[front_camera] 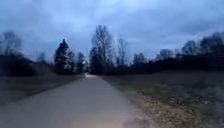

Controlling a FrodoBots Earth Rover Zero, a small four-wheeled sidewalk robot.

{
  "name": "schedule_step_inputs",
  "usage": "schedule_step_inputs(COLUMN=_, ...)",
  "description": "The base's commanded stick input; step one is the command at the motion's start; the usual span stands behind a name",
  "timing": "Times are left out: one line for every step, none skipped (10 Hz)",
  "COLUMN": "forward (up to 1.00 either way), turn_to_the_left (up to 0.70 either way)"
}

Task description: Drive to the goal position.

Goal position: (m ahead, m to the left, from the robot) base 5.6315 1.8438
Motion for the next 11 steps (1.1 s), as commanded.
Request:
schedule_step_inputs(forward=1.00, turn_to_the_left=0.00)
schedule_step_inputs(forward=1.00, turn_to_the_left=0.00)
schedule_step_inputs(forward=1.00, turn_to_the_left=0.06)
schedule_step_inputs(forward=1.00, turn_to_the_left=0.26)
schedule_step_inputs(forward=1.00, turn_to_the_left=0.36)
schedule_step_inputs(forward=1.00, turn_to_the_left=0.39)
schedule_step_inputs(forward=1.00, turn_to_the_left=0.40)
schedule_step_inputs(forward=1.00, turn_to_the_left=0.40)
schedule_step_inputs(forward=1.00, turn_to_the_left=0.36)
schedule_step_inputs(forward=1.00, turn_to_the_left=0.00)
schedule_step_inputs(forward=1.00, turn_to_the_left=0.00)
